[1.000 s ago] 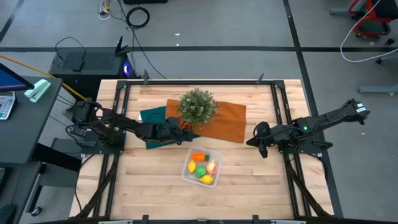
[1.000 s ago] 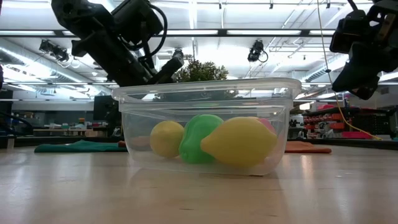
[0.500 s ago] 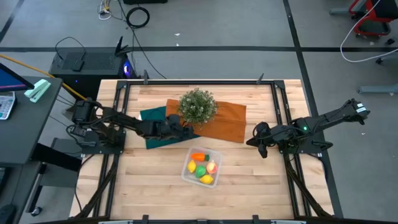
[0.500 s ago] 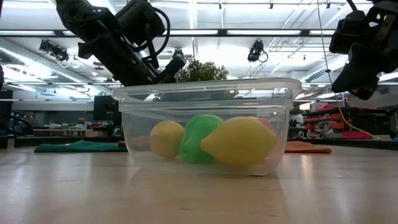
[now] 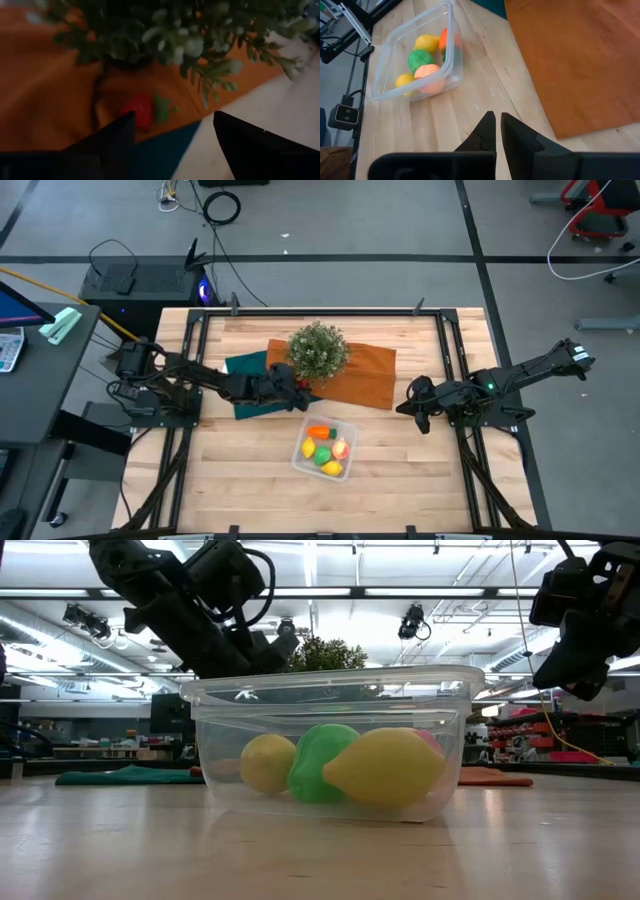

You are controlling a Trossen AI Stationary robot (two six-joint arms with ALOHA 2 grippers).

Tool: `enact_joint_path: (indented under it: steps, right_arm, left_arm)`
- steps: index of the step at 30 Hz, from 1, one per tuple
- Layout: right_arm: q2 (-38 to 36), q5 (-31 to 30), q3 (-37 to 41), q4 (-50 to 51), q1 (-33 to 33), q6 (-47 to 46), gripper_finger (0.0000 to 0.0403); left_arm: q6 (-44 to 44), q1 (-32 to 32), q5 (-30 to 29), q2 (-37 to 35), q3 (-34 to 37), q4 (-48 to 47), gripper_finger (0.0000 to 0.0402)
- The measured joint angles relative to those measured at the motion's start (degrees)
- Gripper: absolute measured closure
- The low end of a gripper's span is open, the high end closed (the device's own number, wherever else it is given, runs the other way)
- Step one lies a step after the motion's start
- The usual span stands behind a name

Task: Pick and placing Produce into tupperware
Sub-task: Put the strawberry into the transparent bin

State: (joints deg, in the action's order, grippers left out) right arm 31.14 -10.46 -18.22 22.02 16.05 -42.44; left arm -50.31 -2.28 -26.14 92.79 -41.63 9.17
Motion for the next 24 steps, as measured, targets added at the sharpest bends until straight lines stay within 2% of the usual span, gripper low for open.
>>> enact_joint_path:
  steps: [5, 13, 18, 24]
  right_arm:
    - [0.0, 0.0, 0.0, 0.0, 0.0, -1.1, 0.0402]
    - [0.0, 0.0, 0.0, -0.3, 0.0, -1.4, 0.0402]
    - [0.0, -0.2, 0.0, -0.4, 0.0, -1.5, 0.0402]
    - [0.2, -0.4, 0.0, -0.8, 0.0, -2.0, 0.0402]
  left_arm:
    - [0.2, -1.2, -9.5, 1.3, 0.0, -0.2, 0.0126]
    - [0.9, -1.2, -9.7, 6.2, 0.0, 1.0, 0.0138]
    - [5.7, -1.1, -10.1, 7.1, 0.0, 4.2, 0.0128]
    - [6.1, -0.4, -10.1, 8.1, 0.0, 4.7, 0.0113]
